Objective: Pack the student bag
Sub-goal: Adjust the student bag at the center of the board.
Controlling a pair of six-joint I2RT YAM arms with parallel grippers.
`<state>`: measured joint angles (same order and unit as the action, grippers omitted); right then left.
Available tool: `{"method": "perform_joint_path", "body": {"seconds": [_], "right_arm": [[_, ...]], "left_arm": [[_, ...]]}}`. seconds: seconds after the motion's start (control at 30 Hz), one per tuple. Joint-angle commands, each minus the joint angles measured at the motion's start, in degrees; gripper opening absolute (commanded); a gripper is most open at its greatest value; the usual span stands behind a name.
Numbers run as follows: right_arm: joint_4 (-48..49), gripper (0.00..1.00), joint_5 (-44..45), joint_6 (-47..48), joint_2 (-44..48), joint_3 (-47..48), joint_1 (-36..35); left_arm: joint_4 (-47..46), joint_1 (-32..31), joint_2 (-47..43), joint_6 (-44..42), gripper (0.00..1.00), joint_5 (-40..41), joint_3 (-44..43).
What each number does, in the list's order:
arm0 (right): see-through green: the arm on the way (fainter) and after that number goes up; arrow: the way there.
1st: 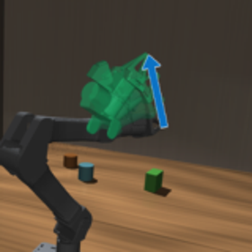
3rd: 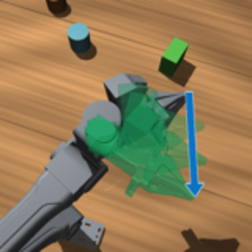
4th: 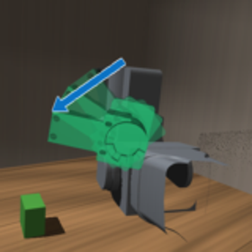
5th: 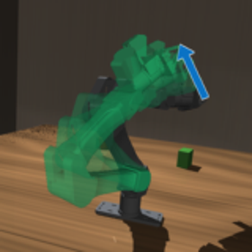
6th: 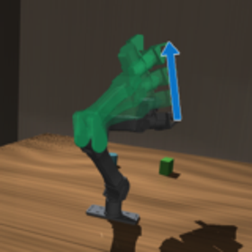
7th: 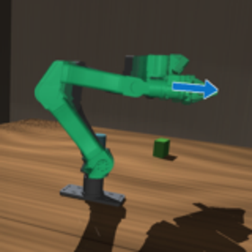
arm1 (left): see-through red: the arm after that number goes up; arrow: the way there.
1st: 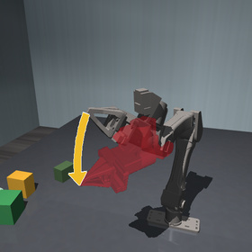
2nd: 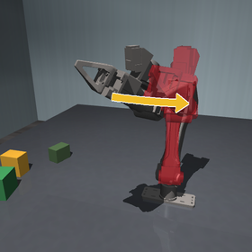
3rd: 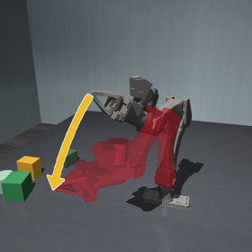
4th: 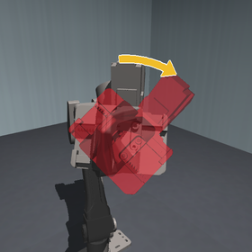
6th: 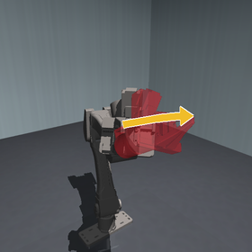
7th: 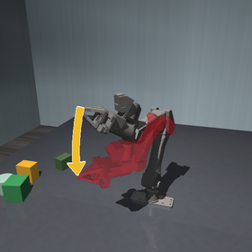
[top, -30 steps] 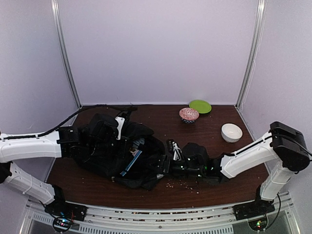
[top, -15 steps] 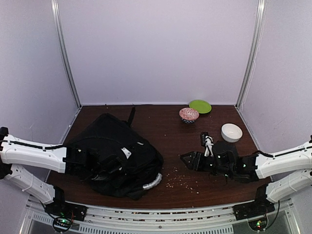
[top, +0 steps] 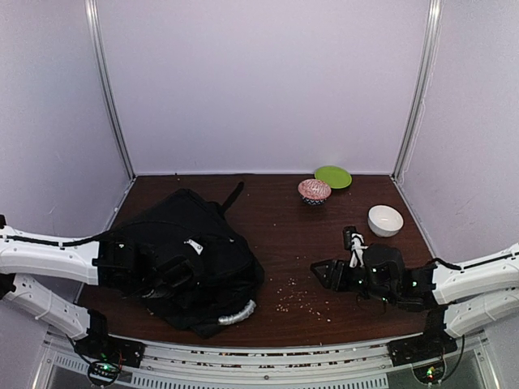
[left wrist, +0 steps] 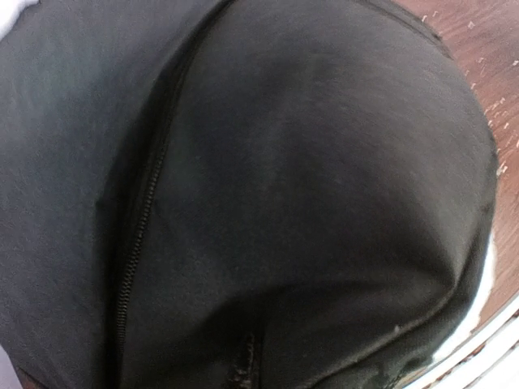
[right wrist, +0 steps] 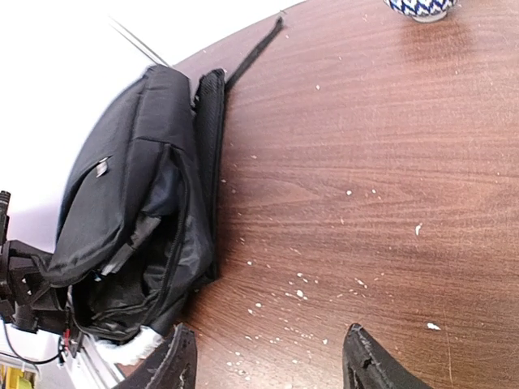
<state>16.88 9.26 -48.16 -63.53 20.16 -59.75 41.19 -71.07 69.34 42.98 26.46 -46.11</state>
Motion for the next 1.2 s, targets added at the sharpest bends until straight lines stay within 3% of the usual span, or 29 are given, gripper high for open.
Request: {"method": "perform_joint_path", "body": {"seconds": [0.0,0.23,0.27,0.3,0.43,0.53,0.73,0.9,1.03,1.17], "right_arm": [[2.62,0.6,-0.35,-0.64,1.9,-1.16,0.22],[2.52,0.6,-2.09,-1.81,1.94,-0.65,0.2],[2.35,0.6,-2.22,-1.91,1.94,-0.59,0.22],[1.91,0.6,-2.38,-2.0,1.9,-0.26,0.22],[0.3,0.6,-2.55,-2.11,2.0,0.81,0.23],[0.52,0.6,-2.98,-2.2,0.83,1.74,0.19],[7.75,0.6,-9.02,-6.03,-6.65,5.1,0.24],[21.52,0.61,-16.26,-12.36,-16.73,10.46,0.29],[32.12,0.62,-19.69,-18.4,-24.35,14.51,0.57],[36.04,0.57,-19.86,-22.03,-29.63,16.48,1.12]], "left_arm": [[-8.03,0.5,6.65,-11.67,0.0,1.27,-10.11],[-12.05,1.01,22.91,-19.49,0.0,-3.93,-24.89],[-11.94,1.02,24.14,-19.44,0.04,-4.57,-26.07],[-11.77,1.02,24.54,-19.35,0.15,-5.76,-26.75],[-14.26,1.06,18.84,-16.8,0.78,-7.29,-21.66],[-14.03,1.02,10.73,-13.26,0.92,-5.36,-15.37],[-13.24,5.23,-5.69,-1.07,0.94,-1.99,0.38],[-17.37,18.26,-16.71,2.82,0.92,-6.39,10.6],[-19.23,24.09,-18.62,0.66,0.89,-5.62,11.94],[-22.6,30.6,-15.12,-0.17,0.82,-9.75,13.37]]}}
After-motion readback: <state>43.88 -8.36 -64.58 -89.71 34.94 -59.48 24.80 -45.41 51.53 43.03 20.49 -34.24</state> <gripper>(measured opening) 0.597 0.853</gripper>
